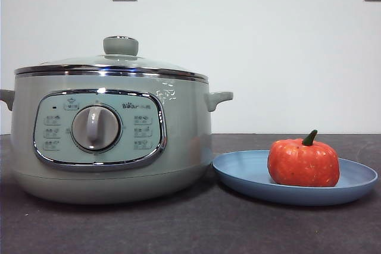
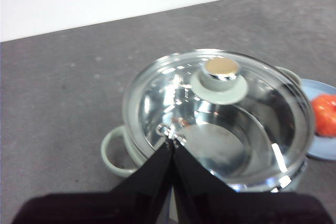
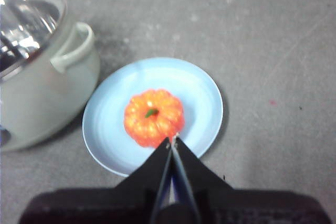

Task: Take the pumpkin out from the steamer,put the pumpkin in the blue plate,close the lid

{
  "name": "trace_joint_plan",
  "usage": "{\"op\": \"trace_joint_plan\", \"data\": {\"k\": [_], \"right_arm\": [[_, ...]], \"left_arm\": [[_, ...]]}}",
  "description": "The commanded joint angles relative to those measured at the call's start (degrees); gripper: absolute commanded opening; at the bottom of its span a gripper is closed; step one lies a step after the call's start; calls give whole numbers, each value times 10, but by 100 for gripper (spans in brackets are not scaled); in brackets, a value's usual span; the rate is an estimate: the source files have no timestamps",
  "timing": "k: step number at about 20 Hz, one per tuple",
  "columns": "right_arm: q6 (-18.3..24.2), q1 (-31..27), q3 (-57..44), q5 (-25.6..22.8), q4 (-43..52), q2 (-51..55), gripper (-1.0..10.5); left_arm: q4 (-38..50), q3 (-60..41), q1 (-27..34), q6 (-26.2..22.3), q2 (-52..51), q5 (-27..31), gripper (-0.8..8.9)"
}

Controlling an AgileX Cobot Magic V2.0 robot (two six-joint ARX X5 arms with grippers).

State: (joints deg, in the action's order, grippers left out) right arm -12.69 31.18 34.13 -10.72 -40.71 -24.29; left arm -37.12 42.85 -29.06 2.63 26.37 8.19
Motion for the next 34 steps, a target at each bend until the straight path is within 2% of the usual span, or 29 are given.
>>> {"op": "trace_joint_plan", "data": {"k": [1,4,7,11,14,16,34], "right_arm": [[-5,1,-4,0,4,1,-16],[-5,1,-4,-3,4,1,-16],[-5,1,-4,-2,4,1,-16],[-5,1,-4,-2,4,1,-16],[-5,1,-4,-2,4,1,-16],[-5,1,-4,-2,4,1,-16],[-5,1,-4,-2,3,1,-16]], "left_arm": [[-25,-5,11,-29,-63,6,-3],[8,-45,78,-26,-161,4,-3],[123,-158,166,-34,-243,5,-3],[225,-303,242,-35,-263,-49,-3],[230,-386,247,-34,-263,-52,-3],[233,-416,247,-14,-262,-55,-3],[238,-416,246,-13,-263,-55,-3]]}}
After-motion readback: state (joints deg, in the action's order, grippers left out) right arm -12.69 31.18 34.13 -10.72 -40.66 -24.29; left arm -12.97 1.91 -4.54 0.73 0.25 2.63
